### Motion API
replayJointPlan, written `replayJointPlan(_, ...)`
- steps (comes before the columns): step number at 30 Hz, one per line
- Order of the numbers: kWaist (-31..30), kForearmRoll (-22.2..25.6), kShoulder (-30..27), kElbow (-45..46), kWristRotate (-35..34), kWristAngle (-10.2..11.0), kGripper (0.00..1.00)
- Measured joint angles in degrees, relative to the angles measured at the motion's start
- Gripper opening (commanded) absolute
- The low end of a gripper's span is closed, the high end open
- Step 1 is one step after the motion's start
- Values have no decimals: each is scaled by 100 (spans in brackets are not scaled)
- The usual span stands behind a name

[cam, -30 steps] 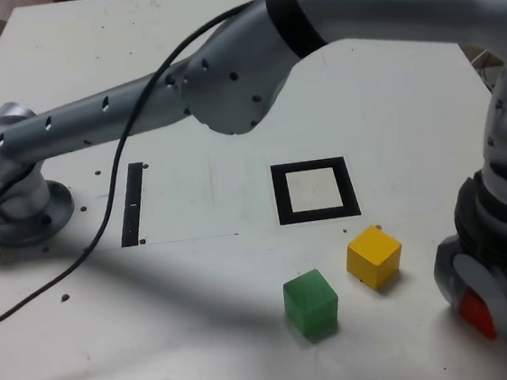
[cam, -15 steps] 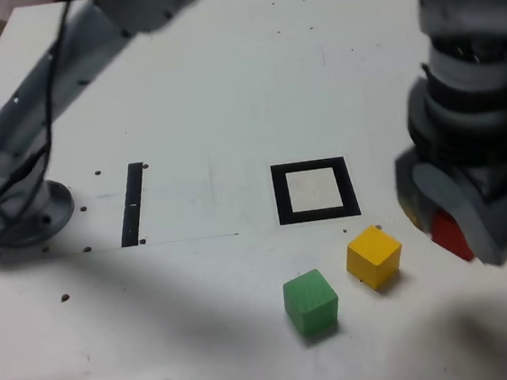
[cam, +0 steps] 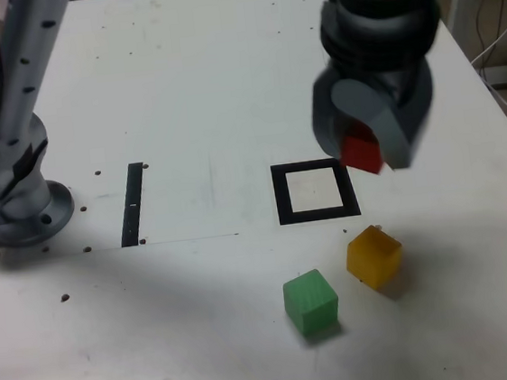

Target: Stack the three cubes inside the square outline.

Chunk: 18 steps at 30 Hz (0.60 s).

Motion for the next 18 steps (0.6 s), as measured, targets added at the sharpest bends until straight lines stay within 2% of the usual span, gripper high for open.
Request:
replayJointPlan(4,207,-156,-176,363,-120,-117,38)
replayJointPlan(9,565,-613,-473,1251,-368,-437,38)
replayJointPlan(18,1082,-1584,-878,2592,-854,-828,38)
